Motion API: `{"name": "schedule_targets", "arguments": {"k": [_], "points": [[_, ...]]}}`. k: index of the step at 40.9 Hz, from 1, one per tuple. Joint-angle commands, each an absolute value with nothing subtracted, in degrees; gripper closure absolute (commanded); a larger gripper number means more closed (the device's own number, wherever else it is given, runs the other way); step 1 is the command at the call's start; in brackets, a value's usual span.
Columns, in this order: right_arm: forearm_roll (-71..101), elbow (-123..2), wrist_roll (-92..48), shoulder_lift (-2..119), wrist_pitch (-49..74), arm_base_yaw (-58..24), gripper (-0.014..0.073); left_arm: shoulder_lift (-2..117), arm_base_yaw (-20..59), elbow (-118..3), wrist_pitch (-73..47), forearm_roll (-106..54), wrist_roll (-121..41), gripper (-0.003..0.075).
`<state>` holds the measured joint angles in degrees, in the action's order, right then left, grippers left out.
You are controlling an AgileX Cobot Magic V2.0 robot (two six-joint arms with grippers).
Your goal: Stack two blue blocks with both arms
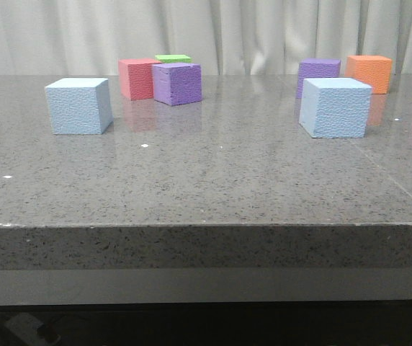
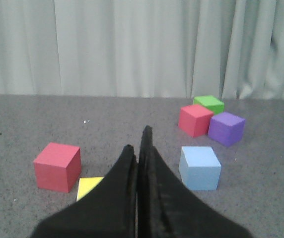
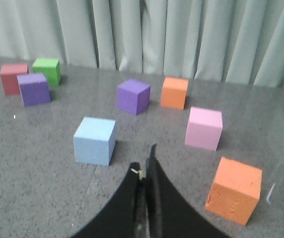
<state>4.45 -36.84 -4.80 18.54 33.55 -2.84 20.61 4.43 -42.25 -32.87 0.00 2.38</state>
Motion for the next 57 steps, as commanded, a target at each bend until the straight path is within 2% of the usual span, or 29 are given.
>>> {"name": "schedule_targets", "arguments": {"k": [1,14,43,45,47,49,51,54,57], "points": [[4.58,-39.12,-5.33,22.86,32.82,-2.47,0.0610,24.81,4.57,-44.68,-31.08,-0.33,2.95,0.0741],[4.58,-39.05,-5.33,28.45,32.71,-2.47,0.0610,31.44,4.57,-43.93,-30.34,-0.33,2.95,0.0741],[5.66,-39.05,-5.33,28.45,31.52,-2.47,0.0591,32.06,4.57,-43.93,-28.10,0.00,2.95,0.0729],[5.50,-39.05,-5.33,28.45,31.52,-2.47,0.0531,32.06,4.57,-43.93,-27.88,0.00,2.95,0.0694],[4.94,-39.05,-5.33,28.45,31.59,-2.47,0.0403,32.06,4.57,-43.93,-27.84,0.00,2.95,0.0634],[4.34,-39.05,-5.33,28.45,31.99,-2.47,0.0267,32.06,4.57,-43.93,-27.84,0.00,2.95,0.0551],[4.34,-39.05,-5.33,28.45,32.13,-2.47,0.0138,32.06,4.57,-43.93,-27.84,0.00,2.95,0.0433],[4.39,-39.05,-5.33,28.45,32.13,-2.47,0.0047,32.06,4.57,-43.93,-27.75,0.00,2.95,0.0294],[4.39,-39.05,-5.33,28.45,32.13,-2.47,0.0027,32.06,4.57,-43.93,-27.75,0.00,2.95,0.0204]]}}
